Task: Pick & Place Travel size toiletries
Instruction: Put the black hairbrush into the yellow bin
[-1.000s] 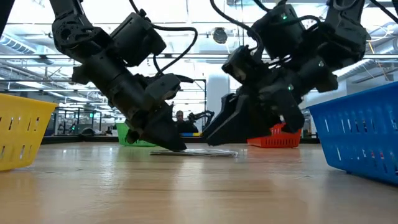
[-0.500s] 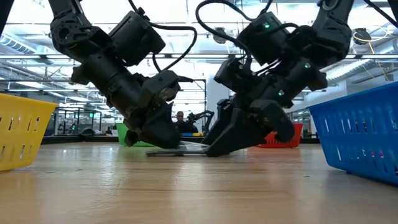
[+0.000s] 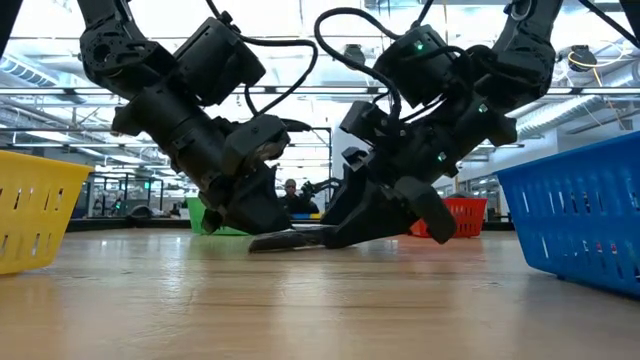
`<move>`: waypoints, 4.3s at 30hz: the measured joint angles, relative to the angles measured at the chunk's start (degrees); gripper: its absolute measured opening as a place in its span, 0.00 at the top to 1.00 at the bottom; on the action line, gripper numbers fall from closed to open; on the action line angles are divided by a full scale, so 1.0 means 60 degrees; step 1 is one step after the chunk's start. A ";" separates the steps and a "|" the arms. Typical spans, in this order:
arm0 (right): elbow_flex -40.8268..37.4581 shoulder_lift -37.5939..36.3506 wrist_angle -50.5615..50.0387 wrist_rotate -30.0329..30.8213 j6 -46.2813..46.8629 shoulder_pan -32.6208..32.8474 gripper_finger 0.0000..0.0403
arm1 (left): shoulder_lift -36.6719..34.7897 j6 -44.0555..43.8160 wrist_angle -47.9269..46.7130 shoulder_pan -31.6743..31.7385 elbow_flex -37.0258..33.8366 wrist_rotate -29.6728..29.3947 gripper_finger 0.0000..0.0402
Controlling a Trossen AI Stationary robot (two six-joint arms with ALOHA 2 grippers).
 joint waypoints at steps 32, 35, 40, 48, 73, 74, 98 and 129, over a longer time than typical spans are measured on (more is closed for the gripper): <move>-0.0249 -0.1123 -0.0521 0.1026 -0.0135 0.0389 1.00 | -0.2237 0.2304 -0.0392 -0.0303 -0.0025 -0.2758 0.99; -0.0511 -0.1371 -0.0398 0.1235 -0.0082 0.0392 1.00 | -0.2264 0.2309 0.0192 -0.0437 0.0000 -0.2646 0.99; -0.0661 -0.1344 0.0009 0.1204 -0.0138 0.0390 1.00 | -0.2170 0.2053 0.0188 -0.0314 0.0006 -0.1894 0.91; -0.0656 -0.1348 0.0382 0.0704 -0.0127 0.0404 1.00 | -0.1676 0.1036 -0.1206 0.0155 -0.0016 -0.1979 0.79; -0.0648 -0.1348 0.0316 0.0715 0.0361 0.0302 1.00 | -0.0318 0.2074 0.1507 -0.1437 0.0191 -0.3393 0.18; -0.0648 -0.1348 0.0336 0.0715 0.0378 0.0264 1.00 | -0.0175 0.1980 0.1468 -0.1538 0.0275 -0.3707 0.18; -0.0645 -0.1348 0.0225 0.0704 0.0830 0.0193 0.98 | 0.1180 0.0512 -0.2334 -0.1493 0.2237 -0.4810 0.93; -0.2299 -0.6635 -0.0303 0.0711 0.1282 0.0150 0.42 | -0.2903 -0.0033 -1.6055 -0.4596 0.7497 0.2710 0.99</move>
